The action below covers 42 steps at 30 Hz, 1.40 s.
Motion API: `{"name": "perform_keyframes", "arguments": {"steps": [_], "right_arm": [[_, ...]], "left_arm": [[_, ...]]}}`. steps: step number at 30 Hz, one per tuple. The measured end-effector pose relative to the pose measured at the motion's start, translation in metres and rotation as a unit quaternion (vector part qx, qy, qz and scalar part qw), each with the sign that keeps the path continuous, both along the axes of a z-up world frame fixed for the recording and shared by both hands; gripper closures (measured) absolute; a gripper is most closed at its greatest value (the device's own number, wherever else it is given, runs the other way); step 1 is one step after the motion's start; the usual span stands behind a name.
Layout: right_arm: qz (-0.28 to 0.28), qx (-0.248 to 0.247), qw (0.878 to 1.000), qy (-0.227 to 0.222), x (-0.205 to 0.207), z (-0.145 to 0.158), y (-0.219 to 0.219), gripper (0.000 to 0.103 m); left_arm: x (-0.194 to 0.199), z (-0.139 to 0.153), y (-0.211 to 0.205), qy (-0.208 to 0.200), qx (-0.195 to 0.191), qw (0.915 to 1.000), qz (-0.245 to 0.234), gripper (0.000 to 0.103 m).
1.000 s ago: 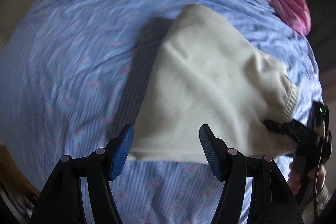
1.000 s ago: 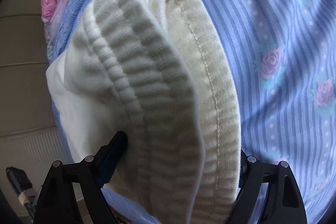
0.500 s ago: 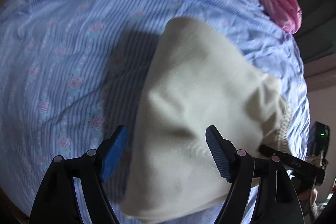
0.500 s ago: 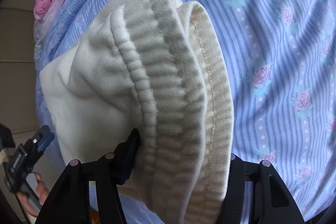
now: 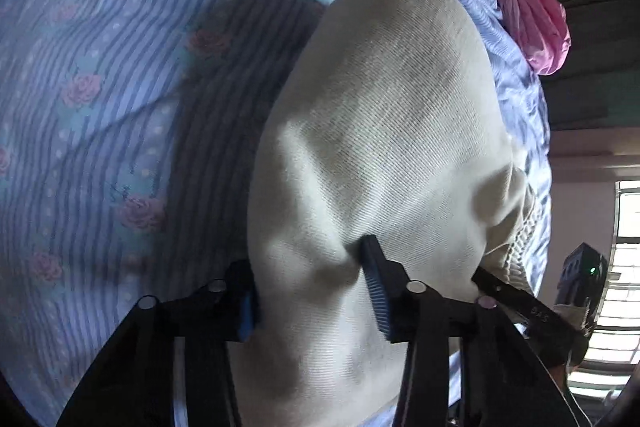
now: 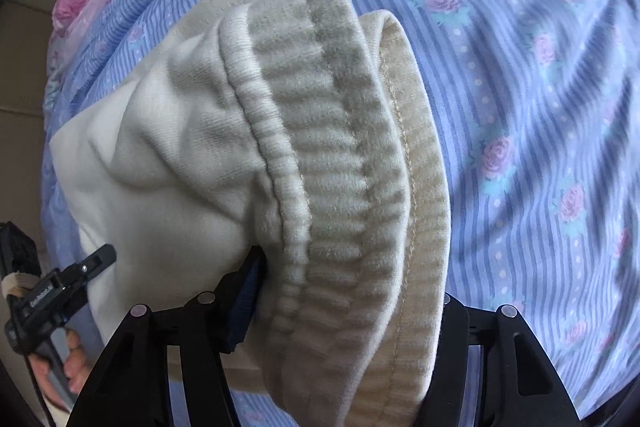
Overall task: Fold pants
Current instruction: 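Lift the folded trousers with both grippers and carry them across the bed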
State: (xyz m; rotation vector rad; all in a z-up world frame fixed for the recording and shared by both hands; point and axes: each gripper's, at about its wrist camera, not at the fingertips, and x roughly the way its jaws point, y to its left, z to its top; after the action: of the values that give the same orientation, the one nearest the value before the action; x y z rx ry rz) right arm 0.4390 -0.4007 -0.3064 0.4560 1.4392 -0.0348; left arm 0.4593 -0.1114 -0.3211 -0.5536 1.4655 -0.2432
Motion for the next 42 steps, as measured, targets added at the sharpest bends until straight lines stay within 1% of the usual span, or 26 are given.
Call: {"name": "perform_keyframes", "arguments": {"steps": [1,3,4,5,7,10,12,13,16,18,21,26,30,32,33,36,39,42], "right_arm": [[-0.003,-0.01,1.0,-0.004,-0.005,0.002,0.005,0.047],[-0.007,-0.037,0.999,-0.017,-0.011,0.013,0.015,0.054],[-0.009,-0.049,0.999,-0.023,-0.013,0.019,0.019,0.055],[-0.014,-0.059,0.998,-0.029,-0.017,0.024,0.024,0.058],[-0.029,-0.073,0.996,-0.038,-0.024,0.037,0.03,0.06],[-0.047,-0.084,0.994,-0.057,-0.037,0.057,0.036,0.062],[-0.057,-0.081,0.993,-0.069,-0.047,0.071,0.039,0.063],[-0.059,-0.08,0.992,-0.072,-0.051,0.076,0.038,0.063],[-0.052,-0.082,0.991,-0.091,-0.068,0.097,0.04,0.064],[-0.056,-0.069,0.99,-0.107,-0.083,0.113,0.038,0.064],[-0.055,-0.06,0.989,-0.122,-0.094,0.134,0.033,0.064],[-0.013,-0.076,0.985,-0.153,-0.115,0.174,0.044,0.064],[0.025,-0.078,0.98,-0.183,-0.129,0.208,0.056,0.064],[0.044,-0.077,0.976,-0.199,-0.137,0.225,0.064,0.064],[0.052,-0.076,0.974,-0.206,-0.141,0.233,0.068,0.064],[0.08,-0.066,0.968,-0.23,-0.15,0.255,0.083,0.064],[0.111,-0.059,0.959,-0.255,-0.159,0.272,0.104,0.064],[0.14,-0.056,0.95,-0.275,-0.165,0.284,0.129,0.064]], "left_arm": [[0.0,0.0,0.005,0.002,-0.008,1.0,0.0,0.069],[-0.001,0.005,0.01,0.004,-0.023,0.9997,0.001,0.075],[-0.001,0.009,0.01,0.001,-0.025,0.9997,-0.004,0.077],[-0.002,0.015,0.008,-0.004,-0.019,0.9997,-0.015,0.077],[-0.004,0.03,0.0,-0.029,0.002,0.9984,-0.047,0.078],[-0.009,0.059,-0.012,-0.073,0.026,0.9928,-0.091,0.079],[-0.012,0.077,-0.016,-0.097,0.037,0.9893,-0.103,0.079],[-0.014,0.088,-0.015,-0.103,0.043,0.9884,-0.103,0.079],[-0.024,0.116,-0.016,-0.128,0.044,0.9851,-0.106,0.08],[-0.032,0.133,-0.018,-0.144,0.049,0.9825,-0.107,0.08],[-0.052,0.157,-0.01,-0.158,0.053,0.9803,-0.107,0.08],[-0.091,0.198,-0.005,-0.179,0.07,0.9777,-0.084,0.08],[-0.127,0.234,0.007,-0.201,0.075,0.9757,-0.043,0.08],[-0.142,0.247,0.017,-0.21,0.075,0.9746,-0.023,0.08],[-0.153,0.257,0.025,-0.217,0.072,0.9734,-0.007,0.08],[-0.173,0.275,0.04,-0.231,0.075,0.9699,0.021,0.08],[-0.193,0.293,0.063,-0.245,0.082,0.9646,0.05,0.08],[-0.203,0.303,0.084,-0.256,0.088,0.9602,0.07,0.08]]}}
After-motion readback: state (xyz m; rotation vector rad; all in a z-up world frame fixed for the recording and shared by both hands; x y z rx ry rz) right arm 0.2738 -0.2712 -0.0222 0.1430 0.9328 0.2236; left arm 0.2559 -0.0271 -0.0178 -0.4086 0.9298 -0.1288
